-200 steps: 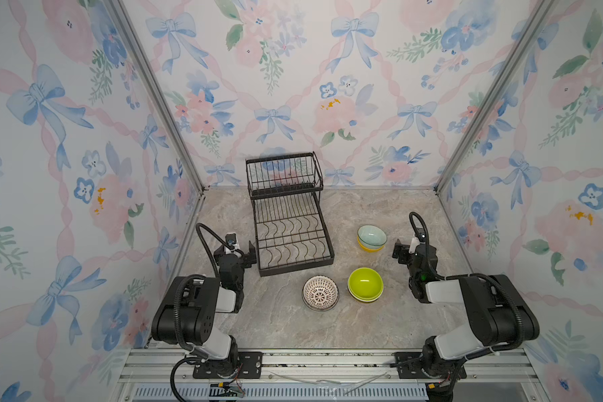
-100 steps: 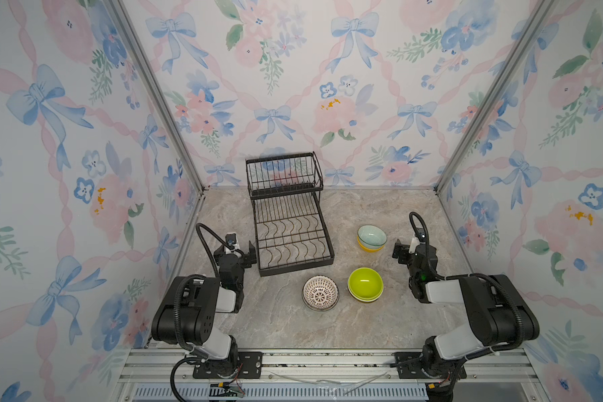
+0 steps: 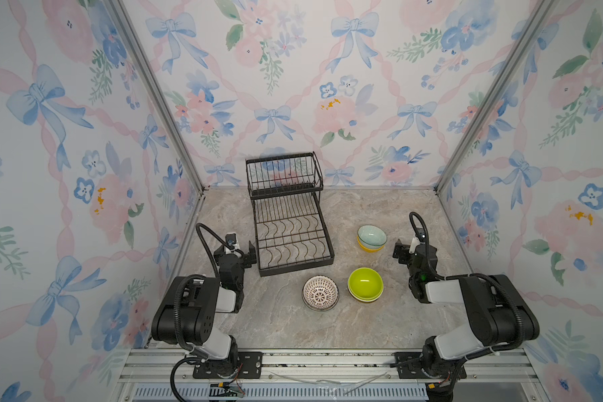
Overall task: Load bowls into a dish rack
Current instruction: Pick up the bowl from the stack of bowls.
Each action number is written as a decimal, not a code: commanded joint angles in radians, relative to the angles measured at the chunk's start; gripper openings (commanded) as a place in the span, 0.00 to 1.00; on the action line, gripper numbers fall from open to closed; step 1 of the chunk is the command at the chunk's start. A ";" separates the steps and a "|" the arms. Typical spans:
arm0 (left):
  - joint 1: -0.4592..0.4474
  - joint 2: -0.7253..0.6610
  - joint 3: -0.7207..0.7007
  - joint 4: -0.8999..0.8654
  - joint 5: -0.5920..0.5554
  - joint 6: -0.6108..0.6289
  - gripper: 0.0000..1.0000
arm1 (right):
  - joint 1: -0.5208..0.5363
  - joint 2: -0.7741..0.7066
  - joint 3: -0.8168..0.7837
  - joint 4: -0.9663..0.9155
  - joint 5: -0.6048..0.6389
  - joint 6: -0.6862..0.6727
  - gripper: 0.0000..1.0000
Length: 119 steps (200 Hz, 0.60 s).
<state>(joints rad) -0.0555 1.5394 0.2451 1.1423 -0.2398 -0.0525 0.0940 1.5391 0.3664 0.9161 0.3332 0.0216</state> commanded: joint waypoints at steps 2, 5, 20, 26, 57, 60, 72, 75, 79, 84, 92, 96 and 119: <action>-0.009 -0.049 0.032 -0.076 -0.060 -0.012 0.98 | 0.021 -0.019 -0.019 0.051 0.070 -0.003 0.96; -0.011 -0.054 0.036 -0.090 -0.064 -0.010 0.98 | 0.022 -0.020 -0.021 0.056 0.071 -0.004 0.96; -0.014 -0.076 0.057 -0.148 -0.096 -0.016 0.98 | 0.024 -0.036 -0.042 0.072 0.071 -0.003 0.96; -0.013 -0.086 0.065 -0.177 -0.101 -0.021 0.98 | 0.023 -0.039 -0.050 0.084 0.070 -0.004 0.96; -0.023 -0.101 0.129 -0.313 -0.162 -0.024 0.98 | 0.022 -0.043 -0.075 0.128 0.066 -0.005 0.96; -0.023 -0.100 0.133 -0.322 -0.163 -0.025 0.98 | 0.022 -0.043 -0.080 0.140 0.059 -0.008 0.96; -0.023 -0.101 0.163 -0.385 -0.168 -0.047 0.98 | 0.092 -0.109 -0.090 0.121 0.184 -0.054 0.96; -0.022 -0.103 0.170 -0.404 -0.167 -0.051 0.98 | 0.112 -0.143 -0.089 0.087 0.196 -0.071 0.96; -0.024 -0.106 0.182 -0.430 -0.169 -0.057 0.98 | 0.131 -0.180 -0.090 0.060 0.185 -0.093 0.96; -0.024 -0.111 0.197 -0.459 -0.172 -0.063 0.98 | 0.157 -0.210 -0.092 0.045 0.190 -0.124 0.96; -0.026 -0.121 0.213 -0.495 -0.178 -0.071 0.98 | 0.182 -0.224 -0.088 0.039 0.229 -0.142 0.96; -0.028 -0.129 0.220 -0.507 -0.180 -0.076 0.98 | 0.181 -0.221 -0.085 0.035 0.240 -0.140 0.96; -0.036 -0.190 0.231 -0.575 -0.163 -0.137 0.98 | 0.167 -0.176 -0.068 0.062 0.291 -0.122 0.96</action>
<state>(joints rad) -0.0799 1.4158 0.4484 0.6857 -0.3904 -0.1162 0.2649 1.3289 0.2878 0.9695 0.5083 -0.0658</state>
